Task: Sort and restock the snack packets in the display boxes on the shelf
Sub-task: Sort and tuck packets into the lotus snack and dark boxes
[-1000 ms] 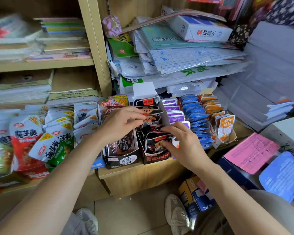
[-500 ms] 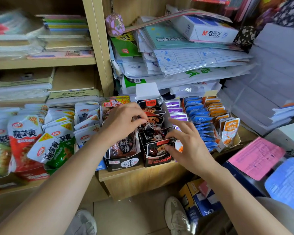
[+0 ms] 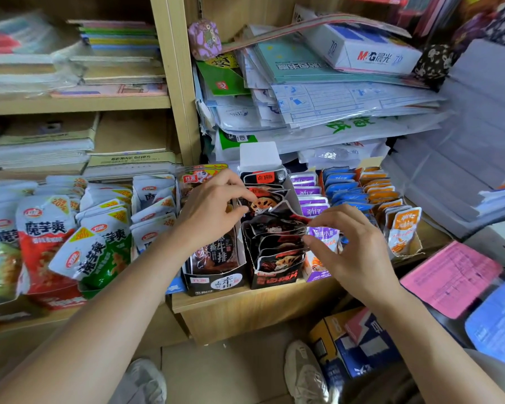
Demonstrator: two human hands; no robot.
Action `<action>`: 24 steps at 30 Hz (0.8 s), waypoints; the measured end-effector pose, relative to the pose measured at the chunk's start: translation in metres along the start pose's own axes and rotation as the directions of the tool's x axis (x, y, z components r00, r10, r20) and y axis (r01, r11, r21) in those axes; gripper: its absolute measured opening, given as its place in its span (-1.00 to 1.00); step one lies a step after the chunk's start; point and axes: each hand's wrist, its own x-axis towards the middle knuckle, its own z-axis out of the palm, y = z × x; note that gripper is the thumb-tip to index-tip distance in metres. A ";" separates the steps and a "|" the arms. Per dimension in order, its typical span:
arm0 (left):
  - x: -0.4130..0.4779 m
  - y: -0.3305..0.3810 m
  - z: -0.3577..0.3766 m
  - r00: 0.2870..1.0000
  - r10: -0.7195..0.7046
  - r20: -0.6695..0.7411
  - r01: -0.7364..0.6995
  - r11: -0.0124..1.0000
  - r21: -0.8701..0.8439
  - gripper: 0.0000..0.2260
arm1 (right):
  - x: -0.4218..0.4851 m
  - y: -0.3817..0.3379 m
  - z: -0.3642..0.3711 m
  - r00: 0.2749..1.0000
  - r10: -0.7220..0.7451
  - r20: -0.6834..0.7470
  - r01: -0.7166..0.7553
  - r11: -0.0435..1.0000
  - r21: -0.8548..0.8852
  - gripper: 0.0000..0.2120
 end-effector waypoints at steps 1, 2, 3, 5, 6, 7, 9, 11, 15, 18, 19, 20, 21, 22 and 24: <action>-0.001 0.000 -0.001 1.000 -0.006 0.016 0.006 1.000 -0.004 -0.81 | 0.001 0.000 0.001 1.000 0.003 -0.008 -0.003 1.000 0.007 -0.85; -0.002 0.001 -0.002 0.999 -0.007 0.050 0.007 1.000 -0.014 -0.80 | 0.002 -0.001 0.003 1.000 0.008 -0.011 -0.008 1.000 0.014 -0.84; -0.003 0.000 -0.003 0.995 -0.002 0.101 0.005 1.000 -0.028 -0.78 | 0.003 -0.001 0.005 1.000 0.011 -0.007 -0.011 1.000 0.020 -0.81; -0.008 0.000 -0.007 0.974 0.014 0.227 -0.002 0.999 -0.052 -0.70 | 0.007 0.000 0.008 1.000 0.001 0.001 -0.001 0.999 0.033 -0.80; -0.010 0.000 -0.008 0.962 0.018 0.273 -0.006 0.999 -0.048 -0.66 | 0.010 0.002 0.008 1.000 -0.013 0.007 0.012 0.999 0.036 -0.81; -0.013 0.000 -0.009 0.956 0.023 0.293 -0.015 0.999 -0.028 -0.62 | 0.012 0.004 0.009 0.999 -0.028 0.015 0.027 0.999 0.036 -0.83; -0.017 0.000 -0.008 0.964 0.028 0.264 -0.036 0.999 0.026 -0.59 | 0.017 0.009 0.011 0.998 -0.053 0.029 0.053 0.998 0.019 -0.84; -0.017 0.000 -0.005 0.981 0.015 0.191 -0.017 1.000 0.010 -0.71 | 0.020 0.013 0.014 0.997 -0.063 0.037 0.063 0.998 0.003 -0.82; -0.014 0.001 0.006 1.000 0.008 0.005 -0.007 0.998 -0.060 -0.97 | 0.032 0.014 0.017 0.996 -0.076 0.047 0.073 0.996 0.055 -0.80; -0.008 0.002 0.009 0.989 -0.018 -0.145 0.004 0.995 -0.098 -0.95 | 0.042 0.011 0.012 0.992 -0.007 0.126 -0.009 0.992 0.126 -0.77; -0.005 0.003 0.009 0.984 -0.017 -0.177 -0.002 0.994 -0.106 -0.96 | 0.045 0.011 0.013 0.988 -0.002 0.158 -0.015 0.995 0.103 -0.73; -0.003 0.003 0.010 0.982 -0.012 -0.191 -0.011 0.993 -0.120 -0.95 | 0.048 0.011 0.016 0.982 0.001 0.187 -0.013 0.998 0.062 -0.69; -0.002 0.004 0.010 0.981 0.000 -0.195 -0.027 0.990 -0.137 -0.95 | 0.050 0.010 0.019 0.978 0.007 0.206 -0.011 1.000 0.017 -0.66; -0.002 0.005 0.011 0.981 0.010 -0.195 -0.039 0.988 -0.148 -0.95 | 0.053 0.010 0.022 0.976 0.021 0.215 -0.018 1.000 -0.017 -0.66; -0.002 0.007 0.011 0.978 0.006 -0.208 -0.033 0.991 -0.128 -0.94 | 0.056 0.011 0.025 0.980 0.043 0.192 -0.038 0.999 -0.034 -0.67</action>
